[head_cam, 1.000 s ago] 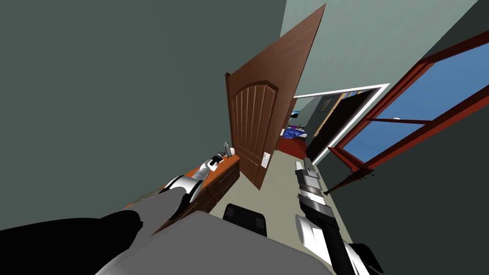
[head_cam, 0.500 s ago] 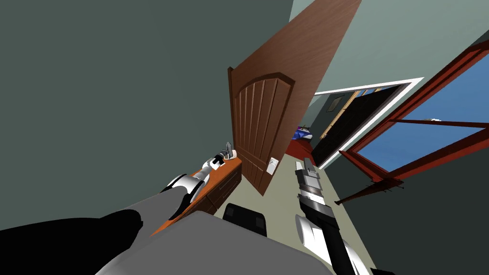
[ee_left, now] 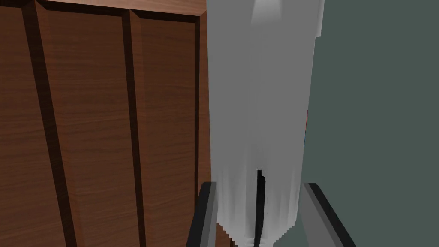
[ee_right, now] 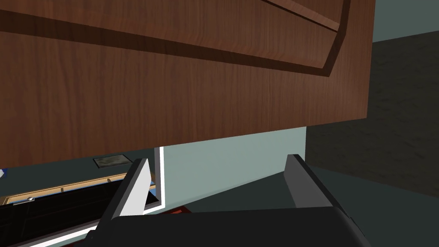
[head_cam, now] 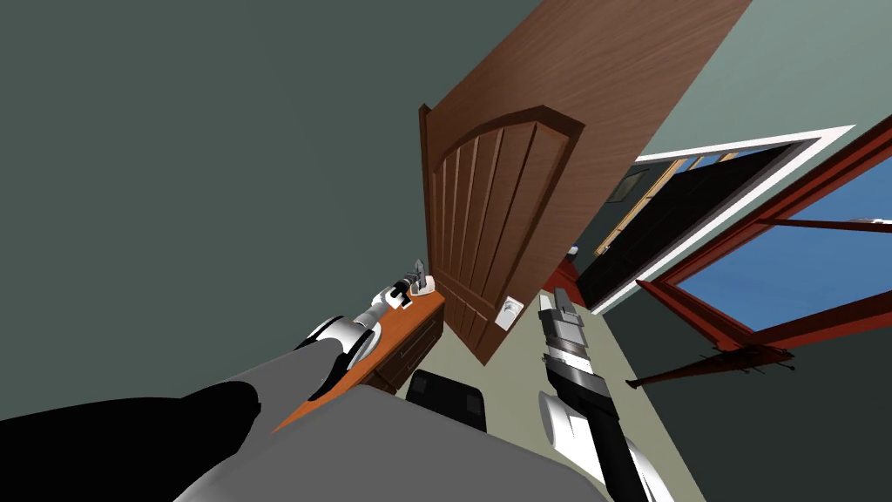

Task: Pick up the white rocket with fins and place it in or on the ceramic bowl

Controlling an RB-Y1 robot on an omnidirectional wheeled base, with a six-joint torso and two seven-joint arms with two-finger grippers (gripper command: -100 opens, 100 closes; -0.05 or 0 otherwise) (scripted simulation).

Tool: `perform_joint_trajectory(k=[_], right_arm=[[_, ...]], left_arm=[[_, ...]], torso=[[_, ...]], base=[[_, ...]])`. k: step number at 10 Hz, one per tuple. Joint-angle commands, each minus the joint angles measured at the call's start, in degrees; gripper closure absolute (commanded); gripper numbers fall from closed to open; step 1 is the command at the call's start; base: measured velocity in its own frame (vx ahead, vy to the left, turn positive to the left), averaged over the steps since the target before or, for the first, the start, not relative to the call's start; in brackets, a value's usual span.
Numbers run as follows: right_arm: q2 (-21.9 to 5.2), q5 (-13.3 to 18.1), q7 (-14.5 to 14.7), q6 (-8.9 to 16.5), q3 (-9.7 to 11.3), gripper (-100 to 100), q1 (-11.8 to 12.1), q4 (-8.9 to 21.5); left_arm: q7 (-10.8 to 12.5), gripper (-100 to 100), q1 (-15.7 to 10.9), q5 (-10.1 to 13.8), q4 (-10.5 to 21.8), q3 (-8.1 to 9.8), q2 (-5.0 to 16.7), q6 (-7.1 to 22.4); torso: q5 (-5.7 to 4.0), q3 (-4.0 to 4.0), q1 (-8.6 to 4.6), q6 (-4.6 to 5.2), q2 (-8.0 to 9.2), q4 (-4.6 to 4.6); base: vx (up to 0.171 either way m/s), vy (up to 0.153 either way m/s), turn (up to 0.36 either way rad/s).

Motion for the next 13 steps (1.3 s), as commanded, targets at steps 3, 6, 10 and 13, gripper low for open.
perform_joint_trajectory(k=[3, 6, 10, 13], right_arm=[[0.0, 0.0, 0.0, 0.0, 0.0, 0, 0.0, 0.0], [0.0, 0.0, 0.0, 0.0, 0.0, 0, -0.01, 0.0], [0.0, 0.0, 0.0, 0.0, 0.0, 0, -0.01, 0.0], [0.0, 0.0, 0.0, 0.0, 0.0, 0, -0.01, 0.0]], left_arm=[[0.0, -100, 0.0, 0.0, 0.0, 0.0, 0.0, 0.0], [1.34, -100, -1.43, -0.03, 0.47, -0.77, 0.5, 2.05], [4.02, -100, -4.3, -0.1, 1.42, -2.32, 1.5, 6.14], [3.59, 0, -4.19, -0.1, 1.64, -2.04, 1.28, 5.58]], torso=[[-0.02, 0.09, -0.08, 0.0, 0.15, 0.04], [-0.03, 0.11, -0.09, 0.0, 0.18, 0.05], [0.01, 0.18, 0.09, 0.01, 0.3, 0.08], [-0.02, 0.13, -0.06, -0.01, 0.22, 0.06]], base=[[0.002, 0.001, 0.0], [-0.006, 0.01, -0.04], [-0.033, 0.051, -0.084], [-0.005, 0.006, -0.005]])
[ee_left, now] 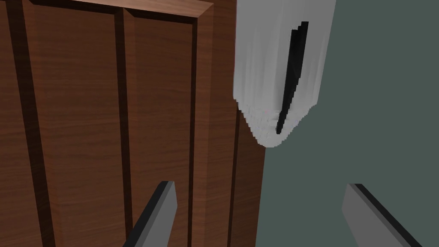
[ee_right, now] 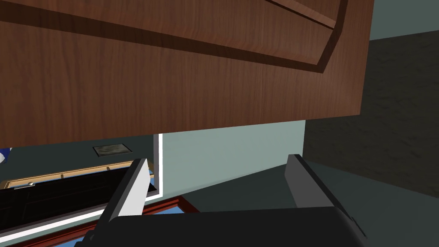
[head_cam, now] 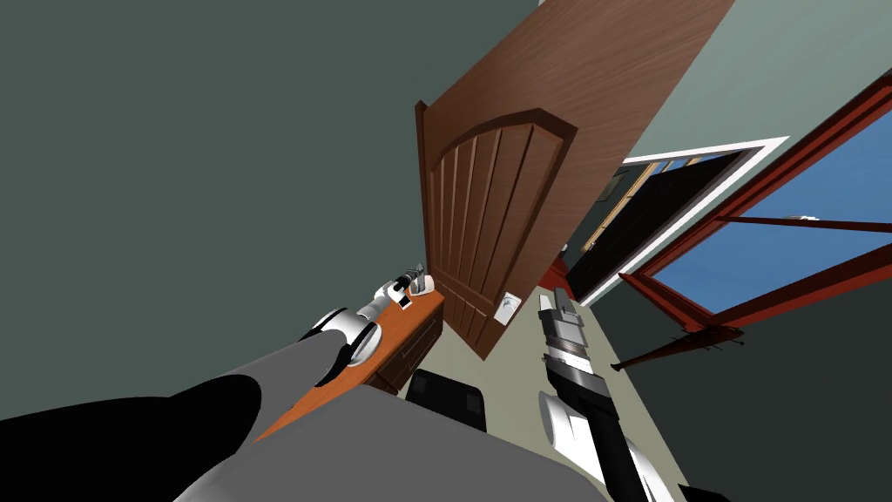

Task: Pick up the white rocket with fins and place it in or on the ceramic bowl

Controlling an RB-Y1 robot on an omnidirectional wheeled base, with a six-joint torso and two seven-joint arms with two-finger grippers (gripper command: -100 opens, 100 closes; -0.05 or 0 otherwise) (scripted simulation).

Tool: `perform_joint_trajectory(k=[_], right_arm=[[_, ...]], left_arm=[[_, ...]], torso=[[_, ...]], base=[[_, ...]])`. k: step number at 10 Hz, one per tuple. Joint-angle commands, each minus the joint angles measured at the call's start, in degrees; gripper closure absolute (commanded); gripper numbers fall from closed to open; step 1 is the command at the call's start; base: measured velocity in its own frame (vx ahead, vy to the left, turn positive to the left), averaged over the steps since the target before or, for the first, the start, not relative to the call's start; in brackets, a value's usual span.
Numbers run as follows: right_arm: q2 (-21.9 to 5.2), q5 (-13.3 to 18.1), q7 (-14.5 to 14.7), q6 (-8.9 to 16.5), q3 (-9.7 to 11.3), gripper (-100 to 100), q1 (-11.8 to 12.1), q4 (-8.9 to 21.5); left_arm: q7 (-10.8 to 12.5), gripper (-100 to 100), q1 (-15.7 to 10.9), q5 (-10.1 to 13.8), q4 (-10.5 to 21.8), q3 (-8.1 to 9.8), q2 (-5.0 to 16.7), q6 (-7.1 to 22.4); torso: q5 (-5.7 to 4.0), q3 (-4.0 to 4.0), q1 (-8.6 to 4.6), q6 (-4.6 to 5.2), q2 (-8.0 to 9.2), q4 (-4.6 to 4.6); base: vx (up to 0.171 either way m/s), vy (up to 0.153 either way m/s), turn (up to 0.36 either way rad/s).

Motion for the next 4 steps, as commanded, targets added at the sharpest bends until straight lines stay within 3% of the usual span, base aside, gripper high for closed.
perform_joint_trajectory(k=[1, 4], right_arm=[[0.0, 0.0, 0.0, 0.0, 0.0, 0, 0.0, 0.0], [0.0, 0.0, 0.0, 0.0, 0.0, 0, 0.0, 0.0]], left_arm=[[0.0, 0, 0.0, 0.0, 0.0, 0.0, 0.0, 0.0], [0.0, 0, 0.0, 0.0, 0.0, 0.0, 0.0, 0.0]], torso=[[0.0, 0.0, 0.0, 0.0, 0.0, 0.0], [0.0, -0.01, -0.01, 0.0, -0.01, 0.0]], base=[[0.0, 0.0, 0.0], [0.0, 0.0, 0.0]])
